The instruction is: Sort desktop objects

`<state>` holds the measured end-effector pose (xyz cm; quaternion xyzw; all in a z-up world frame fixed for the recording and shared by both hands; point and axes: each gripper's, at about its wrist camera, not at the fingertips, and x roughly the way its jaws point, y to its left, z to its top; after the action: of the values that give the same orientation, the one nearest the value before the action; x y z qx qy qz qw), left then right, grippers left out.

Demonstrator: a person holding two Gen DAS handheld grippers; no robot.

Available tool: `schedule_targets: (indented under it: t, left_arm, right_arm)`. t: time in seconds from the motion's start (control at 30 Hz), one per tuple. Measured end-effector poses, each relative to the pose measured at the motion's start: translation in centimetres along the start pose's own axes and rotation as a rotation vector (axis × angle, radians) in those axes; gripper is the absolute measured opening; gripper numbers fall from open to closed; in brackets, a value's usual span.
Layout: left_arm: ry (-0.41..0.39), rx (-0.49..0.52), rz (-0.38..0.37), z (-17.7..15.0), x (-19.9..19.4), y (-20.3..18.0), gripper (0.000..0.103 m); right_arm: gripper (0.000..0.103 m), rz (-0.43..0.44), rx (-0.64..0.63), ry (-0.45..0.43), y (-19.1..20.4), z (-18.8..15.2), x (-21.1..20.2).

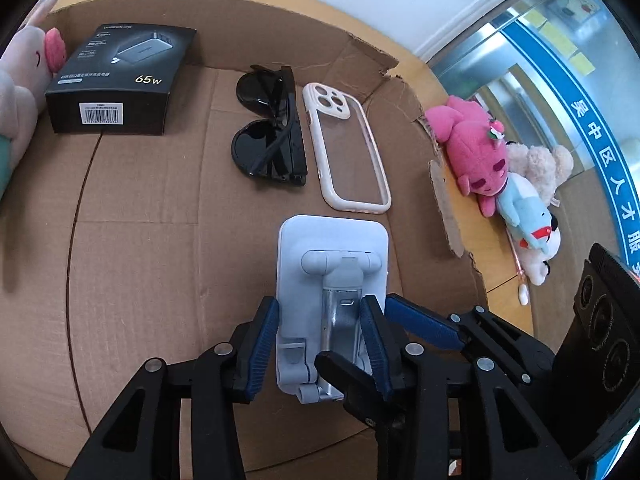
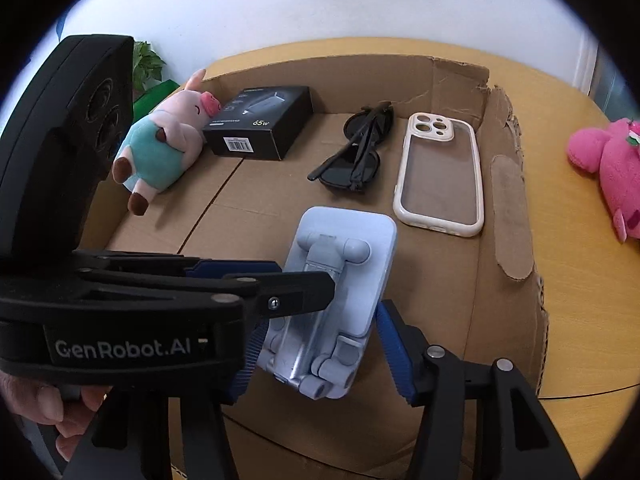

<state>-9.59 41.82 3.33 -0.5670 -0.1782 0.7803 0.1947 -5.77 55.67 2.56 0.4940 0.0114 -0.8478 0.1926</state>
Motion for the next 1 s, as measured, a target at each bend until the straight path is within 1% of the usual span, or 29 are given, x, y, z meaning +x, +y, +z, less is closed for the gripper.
schedule_targets:
  t: [0.07,0.1,0.13,0.2,0.23,0.27,0.3,0.33,0.37,0.4,0.43,0.5,0.53,0.57,0.6,0.63,0.67,0.7,0.77,0.8,0.83,0.93,1.0]
  left_arm:
    - [0.026,0.005,0.016,-0.1,0.5,-0.2,0.04]
    - [0.041,0.007,0.018,0.0,0.9,-0.2,0.04]
    - [0.054,0.007,0.013,0.1,1.0,0.0,0.039]
    - [0.054,0.003,-0.002,0.2,0.8,0.3,0.042]
    - [0.034,0.0,0.002,0.2,0.0,0.4,0.045]
    - [0.011,0.008,0.013,0.1,-0.9,0.4,0.053]
    - [-0.01,0.02,0.015,0.1,-1.7,0.3,0.058]
    - [-0.05,0.044,0.011,-0.2,-3.4,0.3,0.065]
    - [-0.08,0.058,0.011,-0.4,-4.5,0.4,0.07]
    - [-0.123,0.077,0.019,-0.7,-6.1,0.5,0.072]
    - [-0.173,0.094,0.034,-1.2,-8.0,1.0,0.075]
    - [-0.238,0.102,0.062,-1.4,-10.8,1.9,0.079]
    - [-0.269,0.105,0.079,-1.5,-12.1,2.5,0.08]
    - [-0.299,0.106,0.098,-1.6,-13.4,3.3,0.082]
    - [-0.317,0.104,0.117,-1.6,-14.3,4.0,0.083]
    - [-0.331,0.098,0.138,-1.9,-15.2,4.9,0.085]
    - [-0.334,0.088,0.153,-2.1,-15.8,6.0,0.085]
    - [-0.331,0.081,0.159,-2.3,-16.2,6.6,0.085]
    - [-0.32,0.061,0.18,-2.7,-16.6,8.5,0.085]
    - [-0.316,0.053,0.188,-2.9,-16.7,9.4,0.085]
    - [-0.313,0.046,0.191,-3.0,-16.7,9.8,0.085]
    - [-0.298,0.035,0.194,-3.4,-16.8,11.5,0.085]
    - [-0.297,0.042,0.193,-3.6,-16.8,11.8,0.085]
  right_arm:
    - [0.055,-0.013,0.007,0.028,0.1,0.1,0.4]
    - [0.055,-0.013,0.007,0.028,0.1,0.1,0.4]
    - [0.055,-0.009,0.036,0.055,-0.3,-0.1,0.4]
    - [0.055,-0.02,0.05,0.054,-0.3,-0.3,0.1]
    - [0.055,-0.043,0.052,0.051,-0.1,-0.4,-0.2]
    - [0.055,-0.058,0.051,0.045,0.2,-0.4,-0.7]
    - [0.055,-0.058,0.05,0.035,0.6,-0.3,-1.2]
    - [0.055,-0.055,0.049,0.022,1.0,-0.2,-1.9]
    - [0.055,-0.063,0.041,0.008,1.3,0.1,-2.8]
    - [0.056,-0.072,0.021,0.0,1.8,0.5,-3.6]
    - [0.058,-0.068,-0.004,0.002,2.4,1.0,-4.0]
    - [0.06,-0.028,-0.075,0.026,4.6,2.6,-4.0]
    - [0.06,0.014,-0.095,0.057,5.5,3.3,-3.3]
    - [0.06,0.06,-0.099,0.108,6.2,3.8,-2.3]
    - [0.06,0.137,-0.082,0.154,6.6,4.3,-0.9]
    - [0.06,0.185,-0.059,0.186,6.8,4.7,0.3]
    - [0.06,0.212,-0.029,0.214,6.8,5.2,1.4]
    - [0.06,0.217,0.003,0.236,6.6,5.7,2.6]
    - [0.06,0.213,0.059,0.272,6.0,6.3,4.3]
    - [0.06,0.213,0.059,0.272,6.0,6.3,4.3]
    - [0.06,0.188,0.108,0.319,5.3,6.4,5.7]
    - [0.056,0.206,0.191,0.317,4.0,6.5,6.0]
    - [0.055,0.152,0.203,0.307,3.5,6.4,5.7]
